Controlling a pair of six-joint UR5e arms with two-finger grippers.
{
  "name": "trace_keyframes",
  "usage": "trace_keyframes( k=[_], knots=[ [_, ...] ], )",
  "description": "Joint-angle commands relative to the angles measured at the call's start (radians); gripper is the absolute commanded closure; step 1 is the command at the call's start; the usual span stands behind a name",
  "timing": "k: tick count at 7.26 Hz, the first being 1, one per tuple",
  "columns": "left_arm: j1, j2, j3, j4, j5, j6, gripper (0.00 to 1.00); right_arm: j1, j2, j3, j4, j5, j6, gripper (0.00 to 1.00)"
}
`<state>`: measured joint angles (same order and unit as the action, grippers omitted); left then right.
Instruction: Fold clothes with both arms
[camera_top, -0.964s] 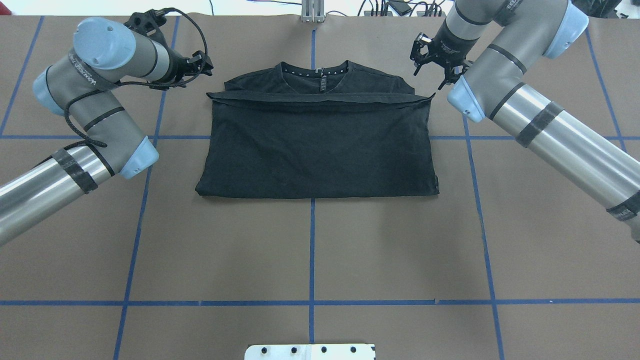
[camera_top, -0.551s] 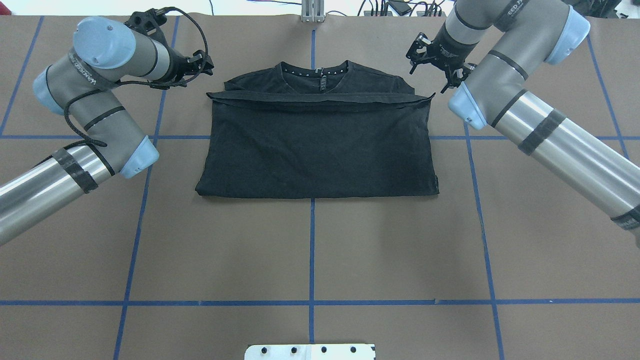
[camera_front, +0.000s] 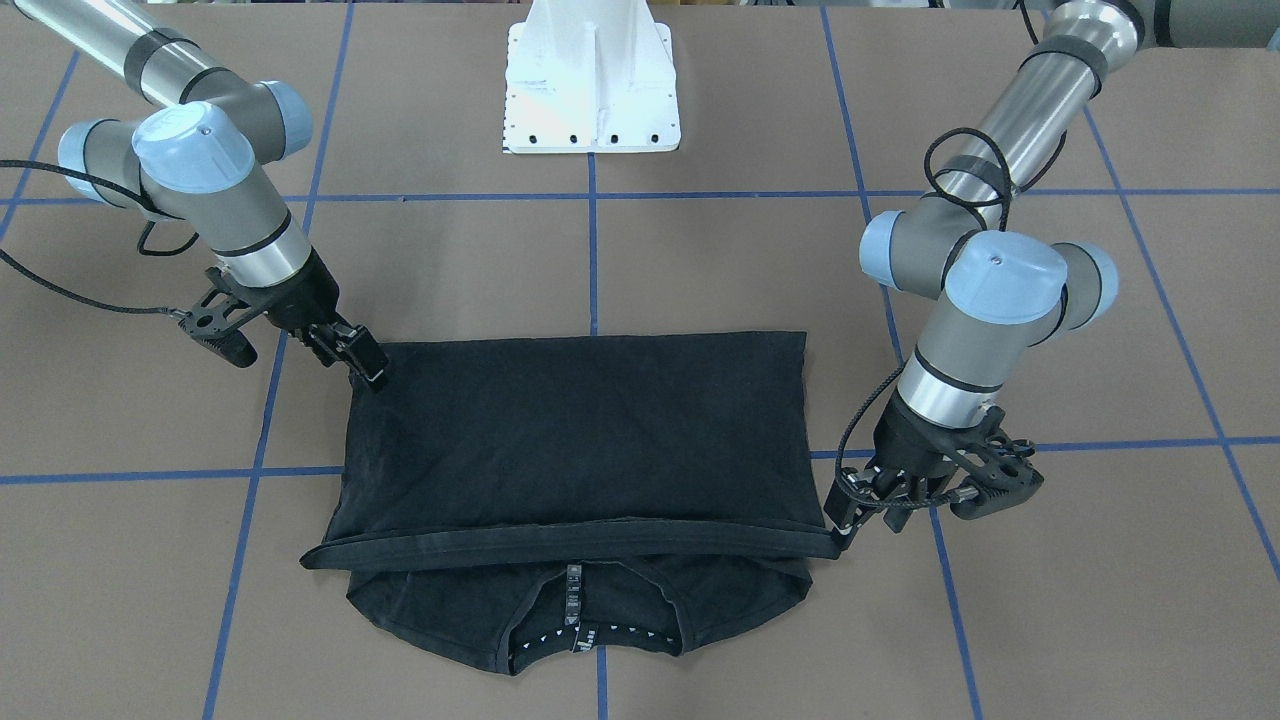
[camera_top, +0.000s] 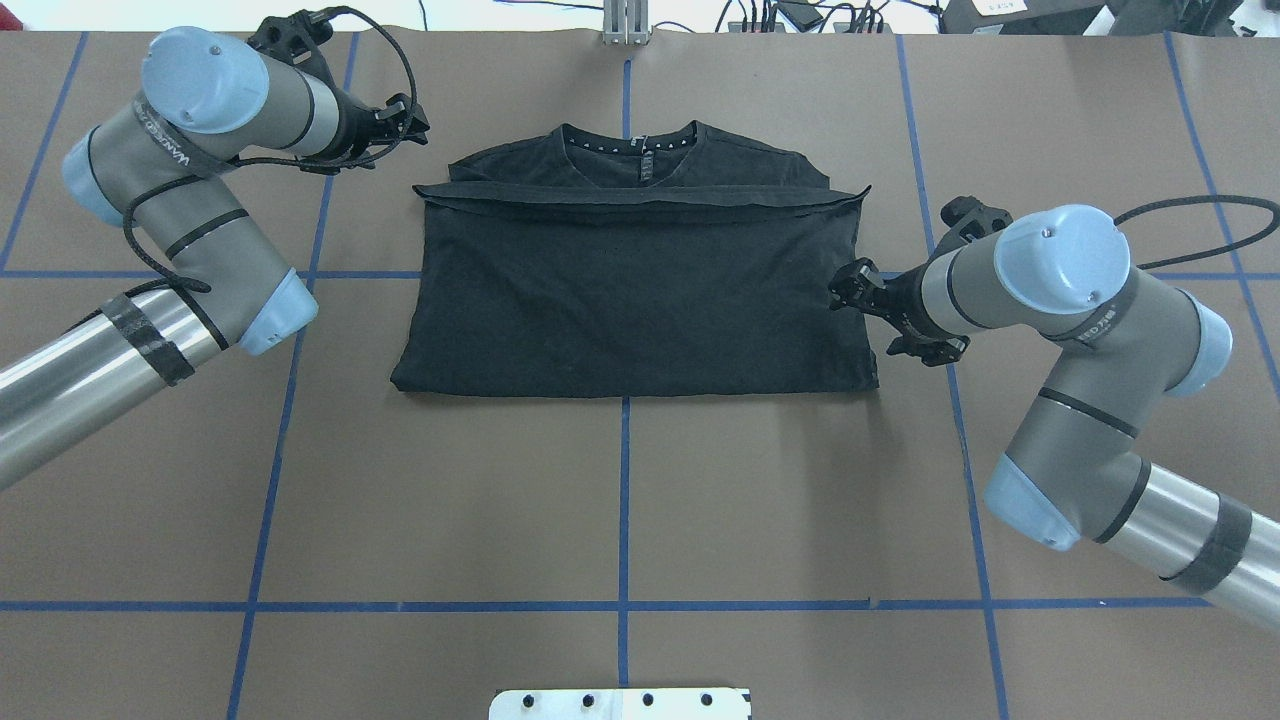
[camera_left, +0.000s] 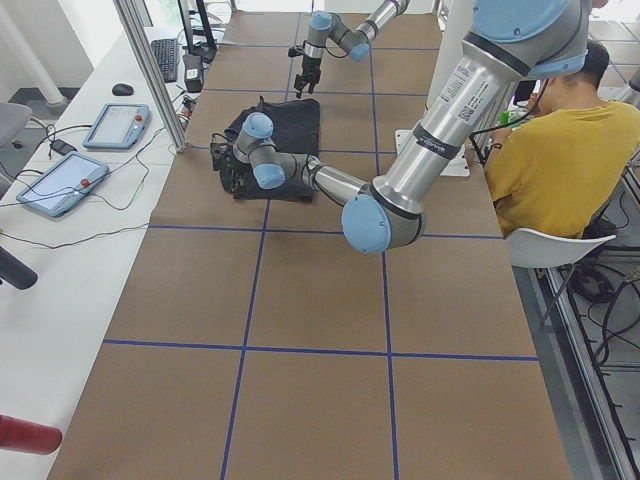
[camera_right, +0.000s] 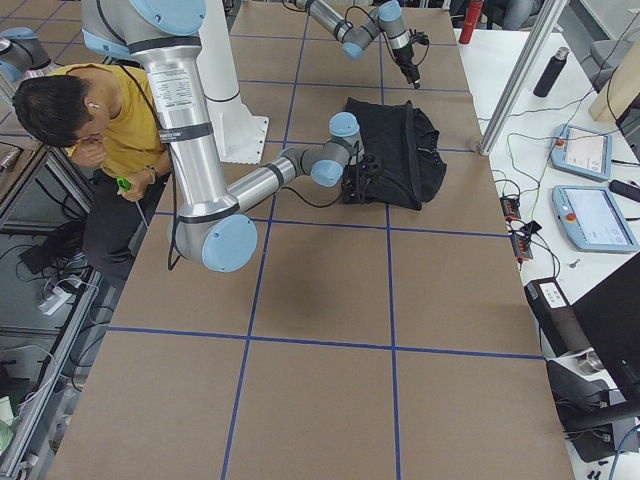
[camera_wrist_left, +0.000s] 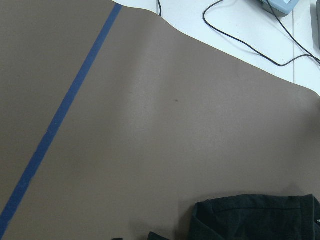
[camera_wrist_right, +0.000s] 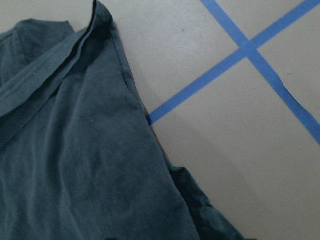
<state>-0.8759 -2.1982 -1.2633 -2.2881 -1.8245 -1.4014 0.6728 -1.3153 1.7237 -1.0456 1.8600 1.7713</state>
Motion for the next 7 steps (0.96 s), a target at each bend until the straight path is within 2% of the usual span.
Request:
trace_keyframes(
  k=[1, 5, 6, 7],
  knots=[
    [0.000, -0.002, -0.005, 0.002, 0.001, -0.002, 0.21, -0.051, -0.051, 0.005, 0.038, -0.024, 0.011, 0.11],
    [0.000, -0.002, -0.005, 0.002, 0.001, -0.002, 0.20, -0.087, -0.059, 0.000, 0.038, -0.028, 0.011, 0.25],
    [0.000, -0.002, -0.007, 0.002, 0.001, -0.002, 0.20, -0.090, -0.058, 0.002, 0.038, -0.028, 0.013, 0.36],
    [0.000, 0.000, -0.011, 0.002, 0.001, -0.002, 0.20, -0.090, -0.058, 0.000, 0.038, -0.028, 0.020, 0.62]
  ],
)
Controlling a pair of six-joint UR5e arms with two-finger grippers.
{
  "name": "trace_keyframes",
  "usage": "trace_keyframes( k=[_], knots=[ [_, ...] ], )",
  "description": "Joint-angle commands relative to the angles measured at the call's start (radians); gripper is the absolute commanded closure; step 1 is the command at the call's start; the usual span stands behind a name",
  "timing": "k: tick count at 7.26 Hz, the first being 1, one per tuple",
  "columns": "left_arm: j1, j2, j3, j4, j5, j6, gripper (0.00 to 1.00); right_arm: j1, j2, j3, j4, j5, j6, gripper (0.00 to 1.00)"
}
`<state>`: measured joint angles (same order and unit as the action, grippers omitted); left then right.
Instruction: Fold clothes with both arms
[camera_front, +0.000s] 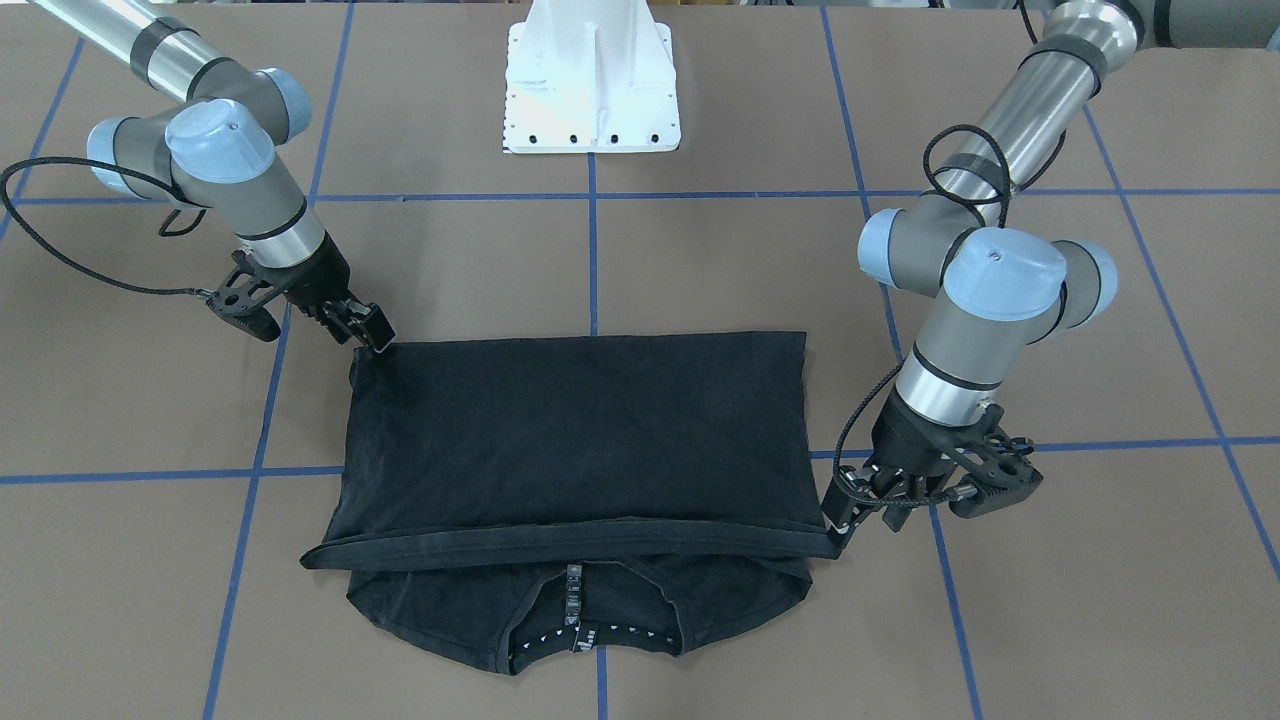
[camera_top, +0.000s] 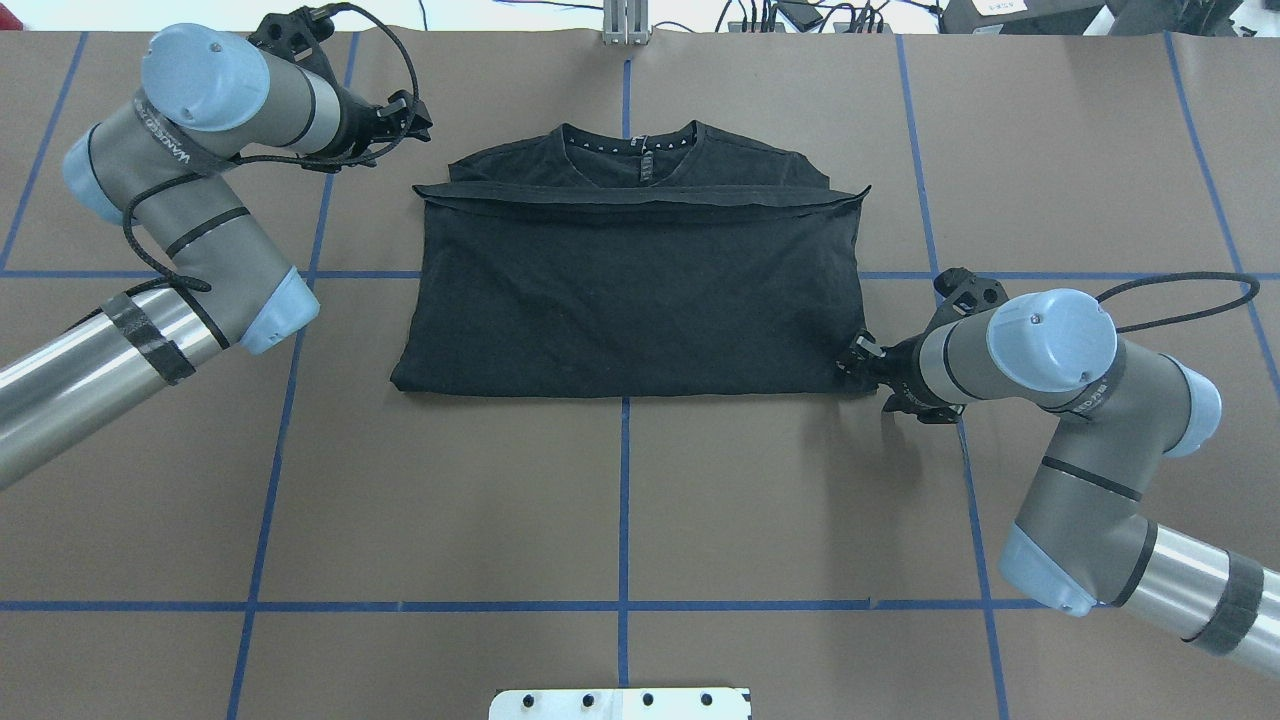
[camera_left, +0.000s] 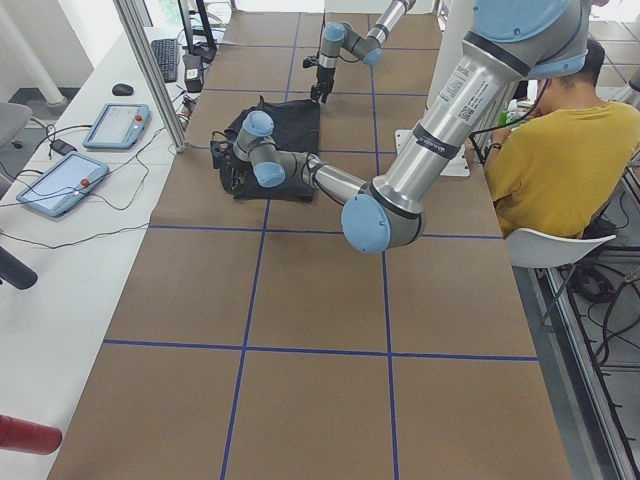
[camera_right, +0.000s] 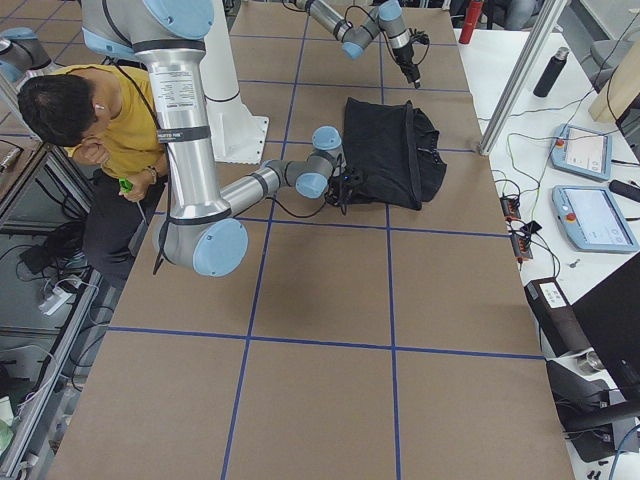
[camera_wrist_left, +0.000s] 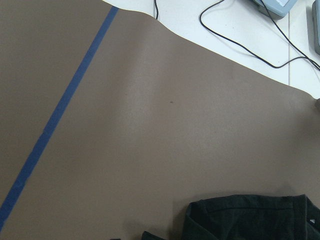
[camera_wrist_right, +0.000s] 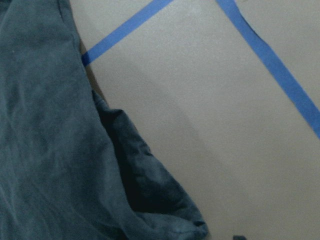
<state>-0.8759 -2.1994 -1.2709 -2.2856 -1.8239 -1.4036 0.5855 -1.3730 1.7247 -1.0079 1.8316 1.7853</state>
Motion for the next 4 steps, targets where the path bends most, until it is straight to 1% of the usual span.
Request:
trace_keyframes(
  k=[1, 4],
  knots=[
    [0.000, 0.001, -0.005, 0.002, 0.000, -0.002, 0.20, -0.003, 0.000, 0.001, 0.000, 0.001, 0.006, 1.00],
    [0.000, 0.001, -0.005, 0.002, 0.000, -0.002, 0.20, 0.000, -0.001, 0.013, -0.001, 0.012, 0.002, 1.00]
  ],
)
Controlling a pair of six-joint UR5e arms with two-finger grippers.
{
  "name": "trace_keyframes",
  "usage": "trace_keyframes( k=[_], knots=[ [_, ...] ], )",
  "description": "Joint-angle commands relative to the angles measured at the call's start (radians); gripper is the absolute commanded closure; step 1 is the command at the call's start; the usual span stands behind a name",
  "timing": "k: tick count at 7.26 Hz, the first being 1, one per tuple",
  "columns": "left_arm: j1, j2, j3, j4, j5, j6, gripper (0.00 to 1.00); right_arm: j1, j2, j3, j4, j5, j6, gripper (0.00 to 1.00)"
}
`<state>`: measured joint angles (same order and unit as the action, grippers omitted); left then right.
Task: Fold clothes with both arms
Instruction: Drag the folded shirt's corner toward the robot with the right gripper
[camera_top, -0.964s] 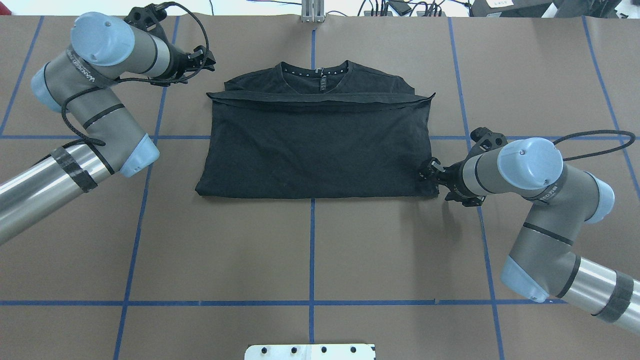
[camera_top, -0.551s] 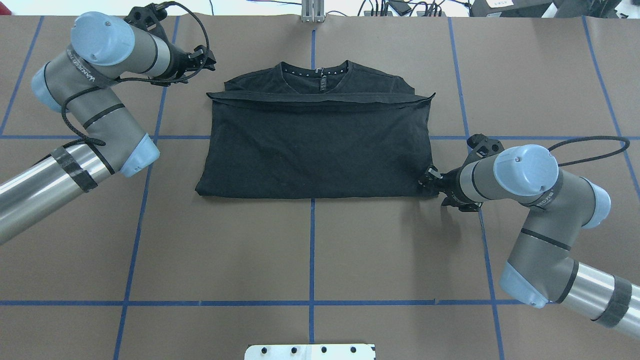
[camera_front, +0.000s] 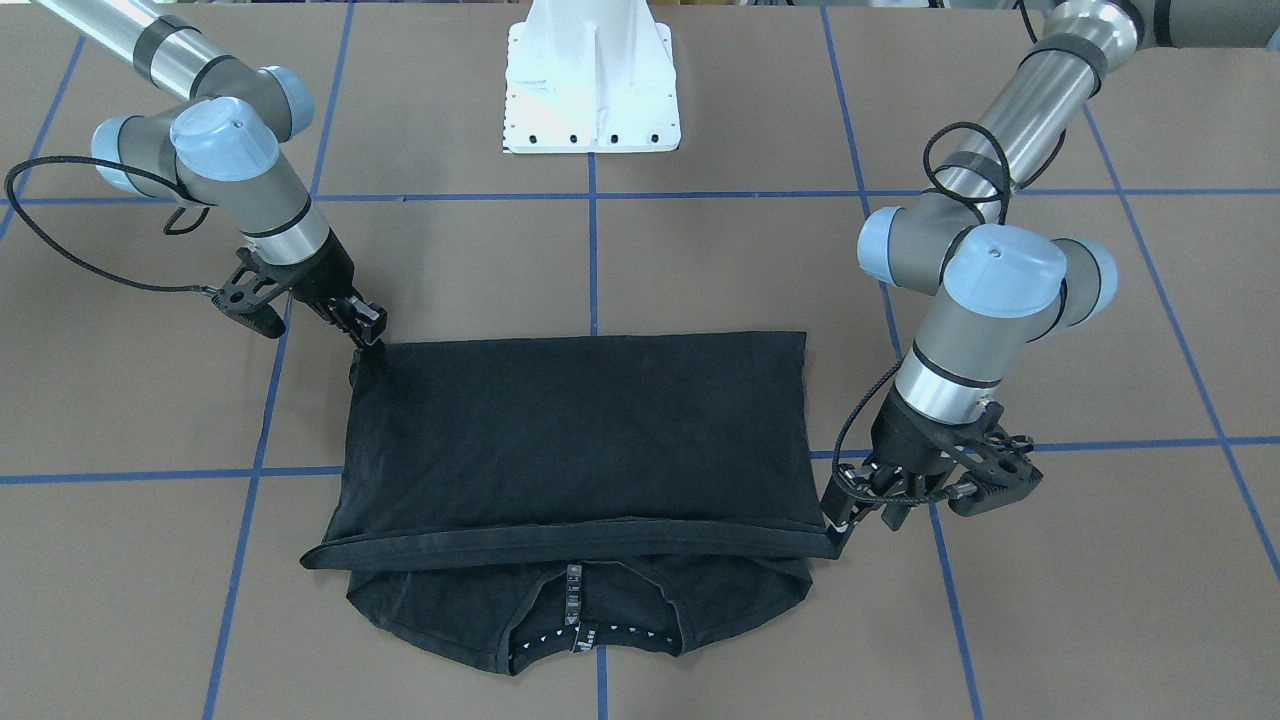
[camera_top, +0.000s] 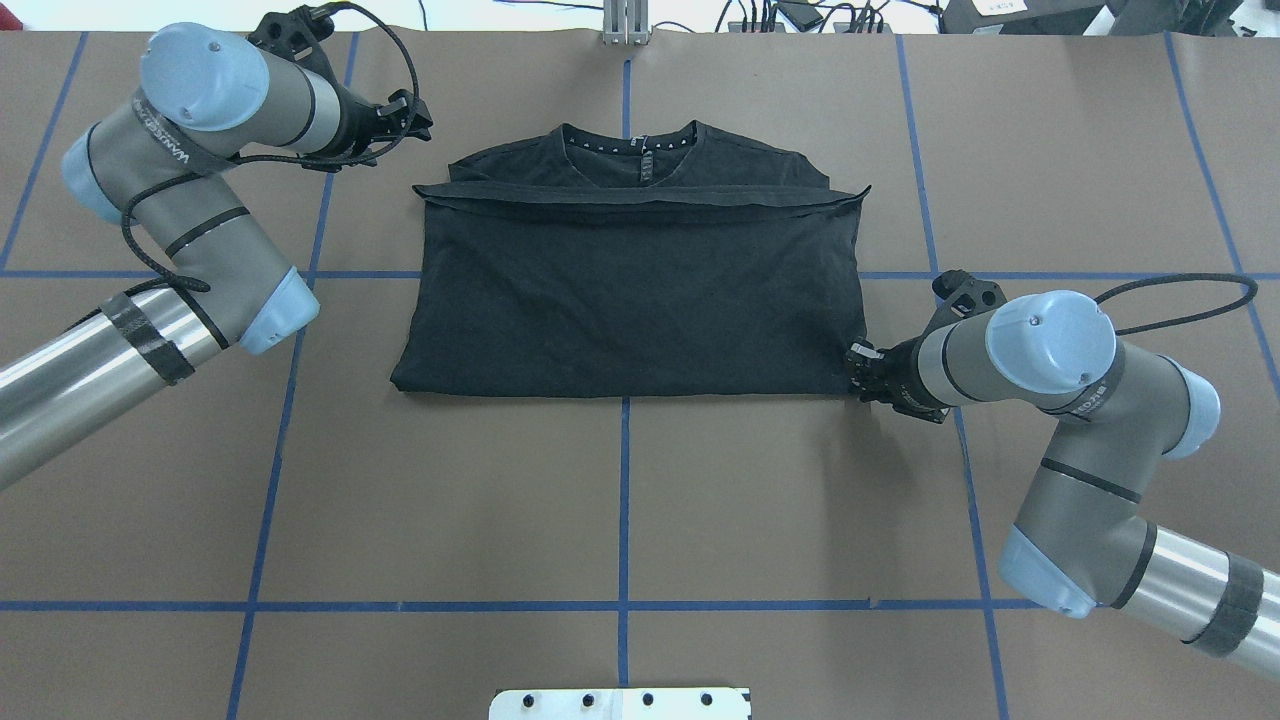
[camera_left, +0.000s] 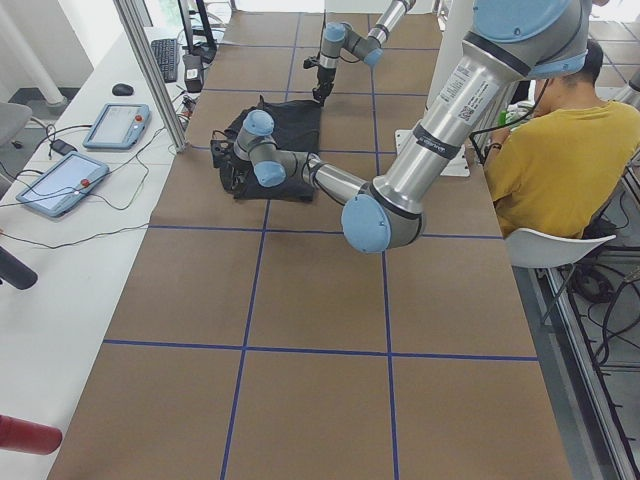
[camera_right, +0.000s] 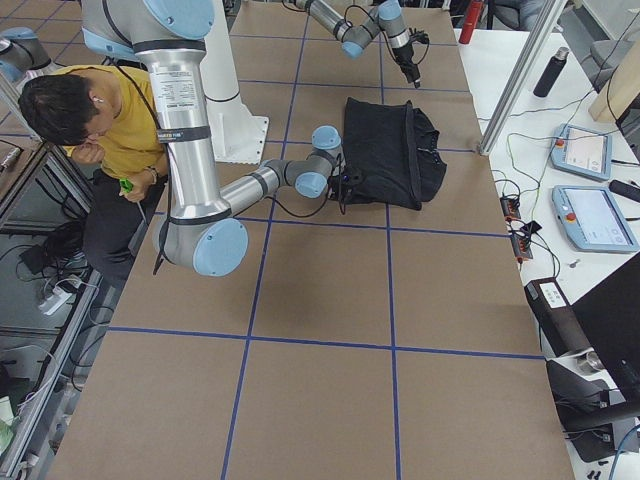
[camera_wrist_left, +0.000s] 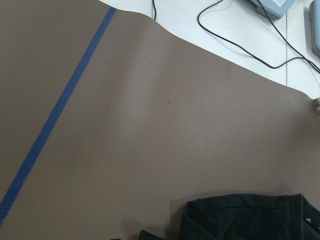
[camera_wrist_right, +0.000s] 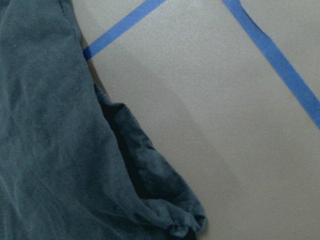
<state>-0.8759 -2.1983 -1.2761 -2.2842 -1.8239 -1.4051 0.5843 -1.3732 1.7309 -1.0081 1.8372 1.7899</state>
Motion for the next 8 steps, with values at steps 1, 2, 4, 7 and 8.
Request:
trace_keyframes(
  k=[1, 2, 4, 7, 8],
  knots=[
    [0.000, 0.000, -0.002, 0.000, 0.000, 0.000, 0.20, 0.003, -0.003, 0.010, -0.001, 0.010, -0.003, 1.00],
    [0.000, 0.002, -0.006, 0.000, 0.000, 0.000, 0.20, 0.003, -0.012, 0.021, -0.001, 0.014, -0.004, 1.00],
    [-0.002, 0.002, -0.011, 0.000, 0.000, 0.000, 0.20, 0.003, -0.099, 0.158, -0.001, 0.063, -0.004, 1.00],
    [-0.006, 0.012, -0.061, 0.003, -0.008, 0.000, 0.20, -0.026, -0.211, 0.346, -0.007, 0.163, 0.116, 1.00],
    [-0.008, 0.014, -0.095, 0.023, -0.018, 0.001, 0.20, -0.129, -0.211, 0.370, -0.007, 0.186, 0.208, 1.00]
  ],
)
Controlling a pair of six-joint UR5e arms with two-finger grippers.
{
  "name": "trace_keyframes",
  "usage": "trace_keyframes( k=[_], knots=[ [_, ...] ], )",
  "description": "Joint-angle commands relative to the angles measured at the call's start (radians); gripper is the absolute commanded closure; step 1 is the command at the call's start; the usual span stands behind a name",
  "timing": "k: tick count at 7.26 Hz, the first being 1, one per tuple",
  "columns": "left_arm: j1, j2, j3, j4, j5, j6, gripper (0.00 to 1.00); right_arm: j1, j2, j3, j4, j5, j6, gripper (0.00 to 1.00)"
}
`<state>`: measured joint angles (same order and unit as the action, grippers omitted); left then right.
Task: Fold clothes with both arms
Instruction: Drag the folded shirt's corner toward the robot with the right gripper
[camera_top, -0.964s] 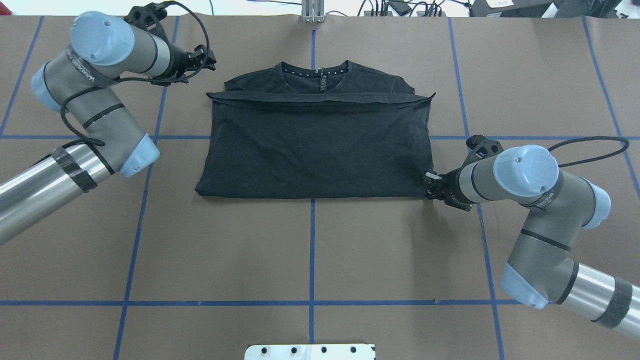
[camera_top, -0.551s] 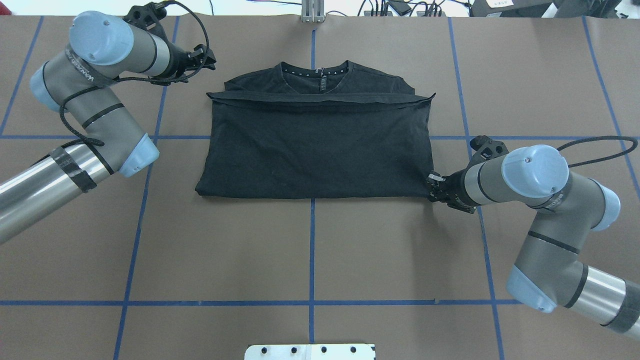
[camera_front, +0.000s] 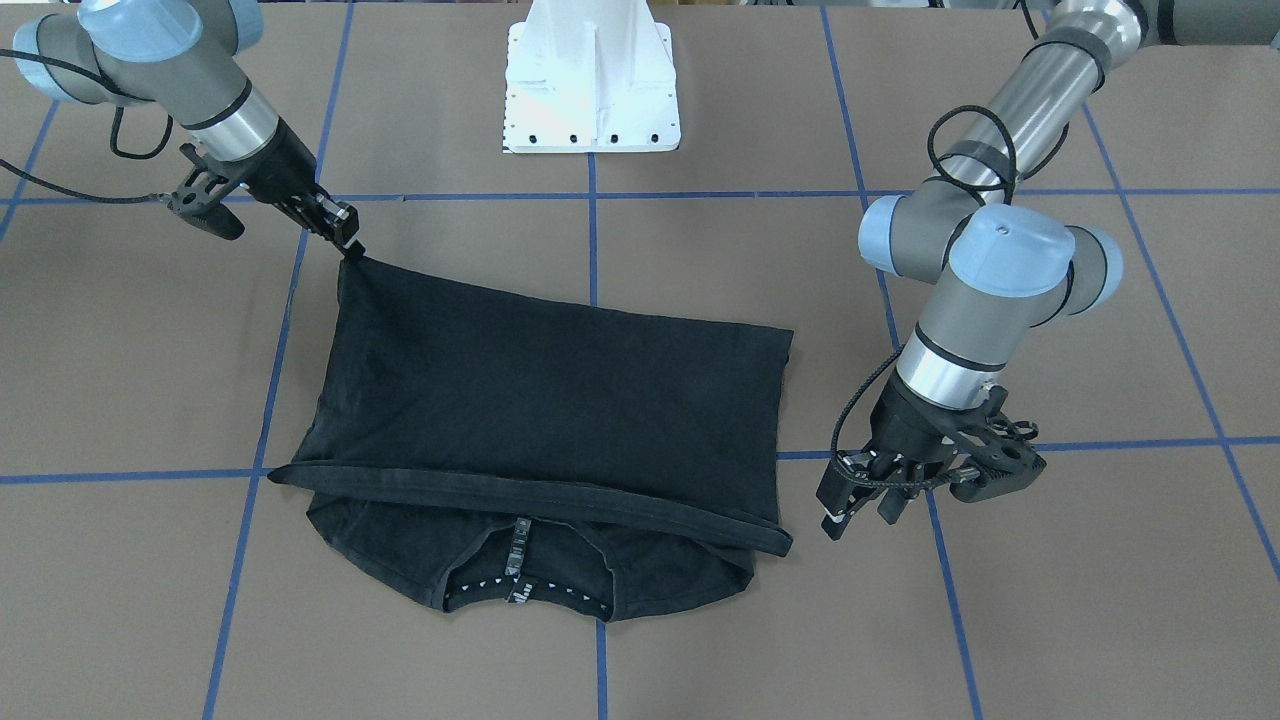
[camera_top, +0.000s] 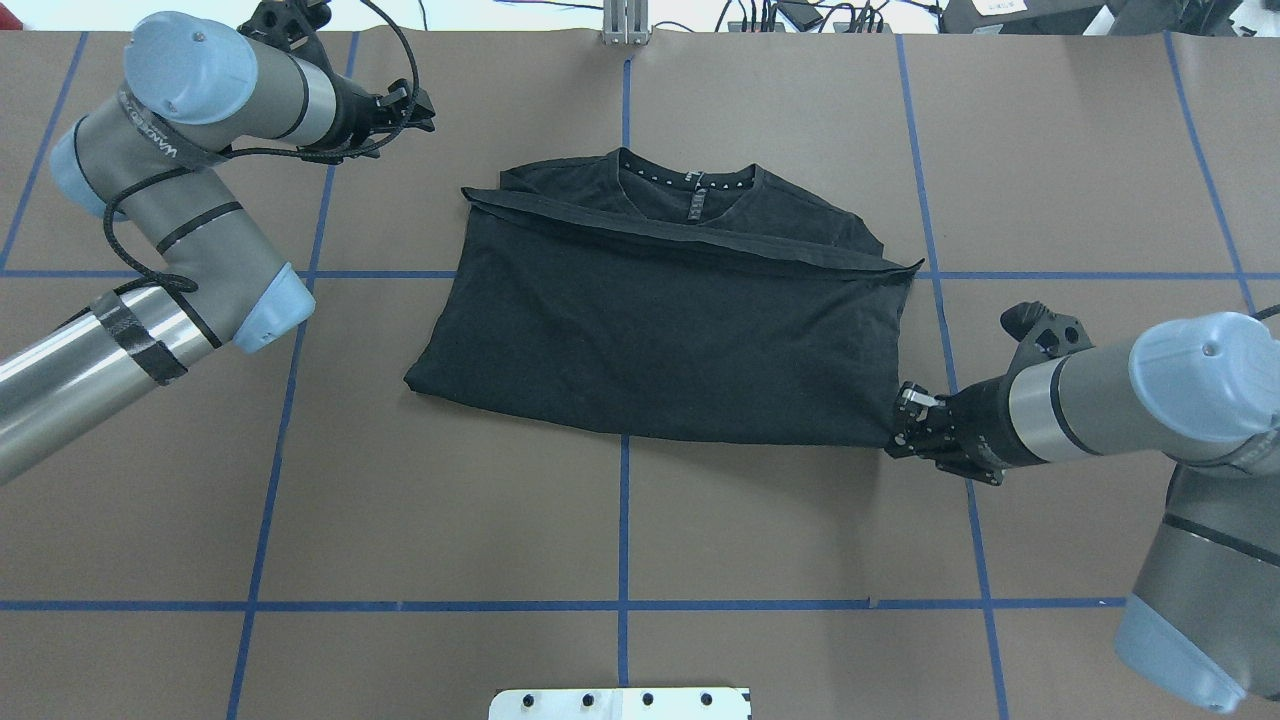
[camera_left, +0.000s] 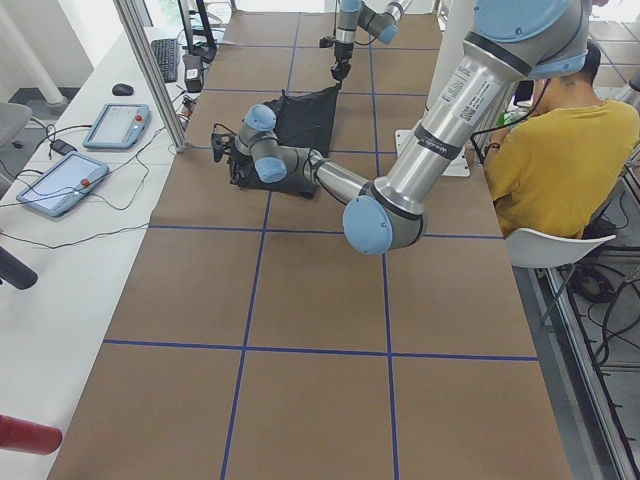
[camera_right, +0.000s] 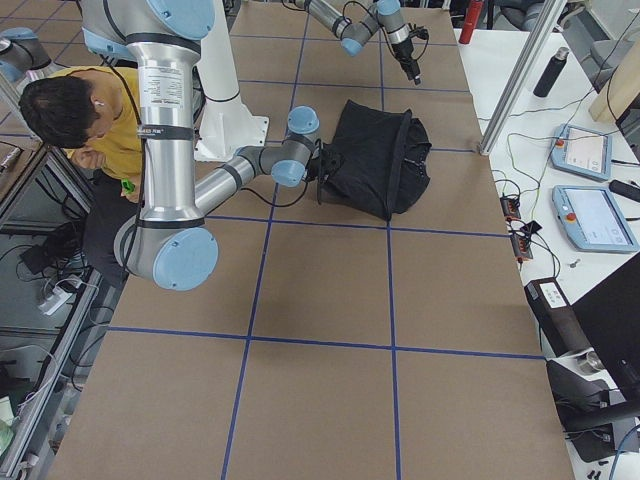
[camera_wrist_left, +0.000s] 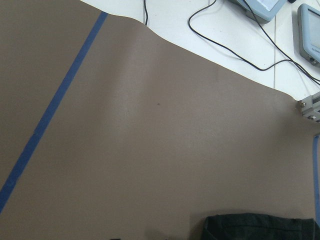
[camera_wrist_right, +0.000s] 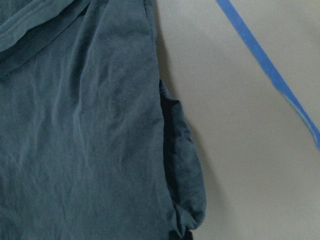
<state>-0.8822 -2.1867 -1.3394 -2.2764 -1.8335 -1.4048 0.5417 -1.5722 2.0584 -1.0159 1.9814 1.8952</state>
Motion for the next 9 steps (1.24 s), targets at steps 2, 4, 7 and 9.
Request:
trace_keyframes(
  k=[2, 4, 7, 9],
  knots=[
    [-0.006, 0.063, -0.151, 0.052, -0.081, -0.002, 0.20, -0.276, -0.008, 0.092, 0.000, 0.042, 0.273, 1.00],
    [-0.003, 0.151, -0.255, 0.063, -0.116, -0.011, 0.20, -0.333, -0.015, 0.123, 0.002, 0.042, 0.297, 0.01],
    [0.072, 0.232, -0.377, 0.104, -0.104, -0.127, 0.18, -0.237, -0.005, 0.123, 0.002, 0.046, 0.286, 0.00],
    [0.178, 0.267, -0.363, 0.106, -0.019, -0.140, 0.18, -0.143, -0.002, 0.111, -0.007, 0.040, 0.263, 0.00]
  ],
)
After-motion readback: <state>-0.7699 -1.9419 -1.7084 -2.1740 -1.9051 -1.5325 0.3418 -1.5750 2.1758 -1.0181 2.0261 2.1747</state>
